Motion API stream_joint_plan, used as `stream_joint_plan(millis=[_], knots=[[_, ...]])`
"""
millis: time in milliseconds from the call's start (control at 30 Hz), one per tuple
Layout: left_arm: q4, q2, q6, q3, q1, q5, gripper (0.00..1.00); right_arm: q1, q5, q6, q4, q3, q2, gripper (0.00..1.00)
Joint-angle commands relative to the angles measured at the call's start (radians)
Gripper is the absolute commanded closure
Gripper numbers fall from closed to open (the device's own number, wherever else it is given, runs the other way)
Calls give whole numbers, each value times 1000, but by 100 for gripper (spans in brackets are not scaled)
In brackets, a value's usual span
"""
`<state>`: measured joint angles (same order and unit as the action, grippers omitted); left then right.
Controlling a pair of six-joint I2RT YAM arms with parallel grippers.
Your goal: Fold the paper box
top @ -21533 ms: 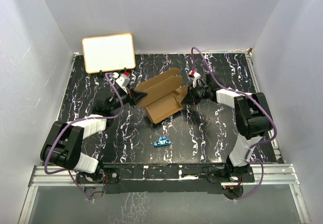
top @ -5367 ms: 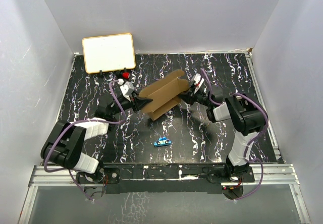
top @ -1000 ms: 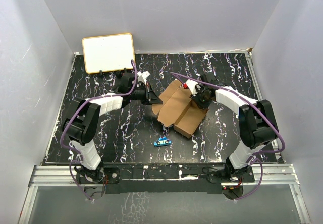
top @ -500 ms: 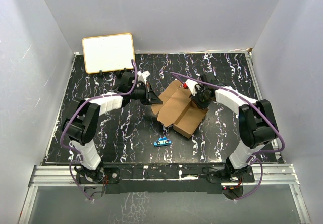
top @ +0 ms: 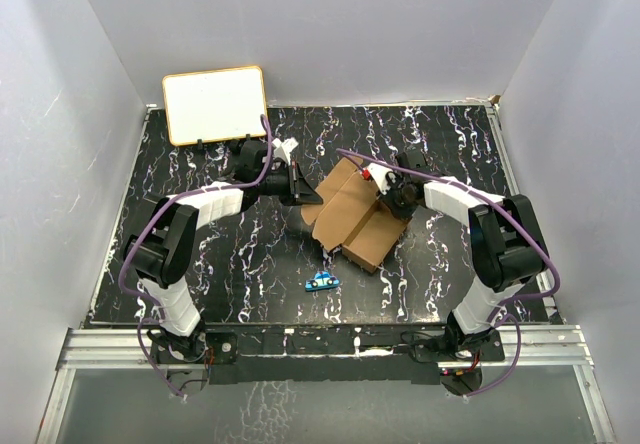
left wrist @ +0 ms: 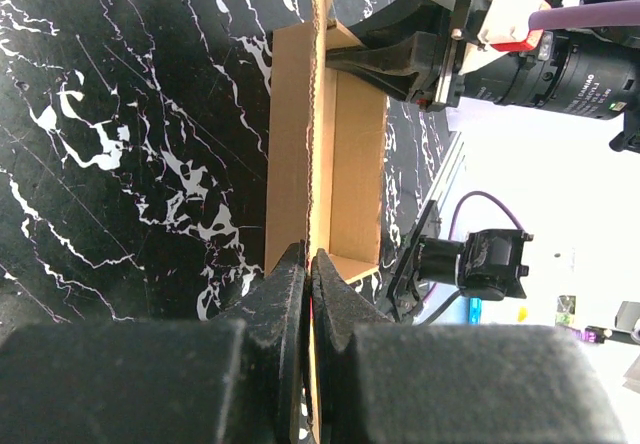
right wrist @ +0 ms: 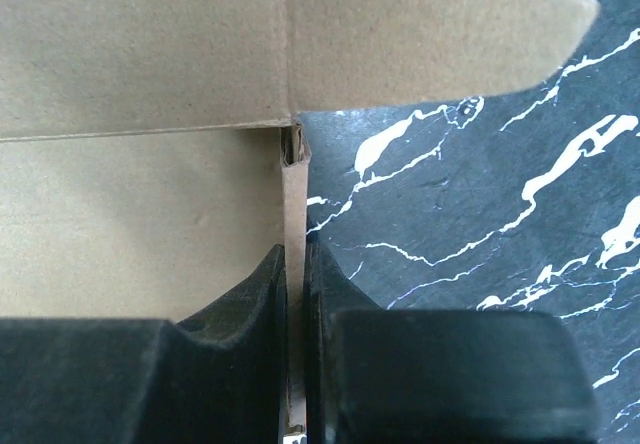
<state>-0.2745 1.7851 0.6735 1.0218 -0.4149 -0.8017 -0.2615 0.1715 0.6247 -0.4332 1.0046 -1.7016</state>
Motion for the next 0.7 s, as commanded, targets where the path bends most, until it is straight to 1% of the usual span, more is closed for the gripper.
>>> stream_joint_plan(millis=[0, 100, 167, 267, 333, 467, 567, 667], knots=[[0, -26, 0, 40, -4, -28, 100, -4, -75, -4, 105, -24, 28, 92], [0, -23, 3, 48, -4, -31, 100, -9, -73, -5, 104, -30, 24, 92], [2, -20, 0, 54, -4, -31, 100, -10, -46, -12, 92, -26, 20, 90], [17, -18, -10, 62, -4, -27, 100, -9, 12, -20, 56, -3, 14, 78], [32, -17, -21, 67, -4, -24, 100, -7, 42, -23, 36, 13, 23, 72], [87, -18, -62, 92, -3, -7, 100, 0, 75, -29, 7, 42, 42, 66], [168, -12, -132, 133, -2, 10, 100, 15, 105, -31, -10, 58, 54, 62], [238, -6, -203, 181, -1, 19, 100, 39, 159, -30, -26, 77, 73, 54]])
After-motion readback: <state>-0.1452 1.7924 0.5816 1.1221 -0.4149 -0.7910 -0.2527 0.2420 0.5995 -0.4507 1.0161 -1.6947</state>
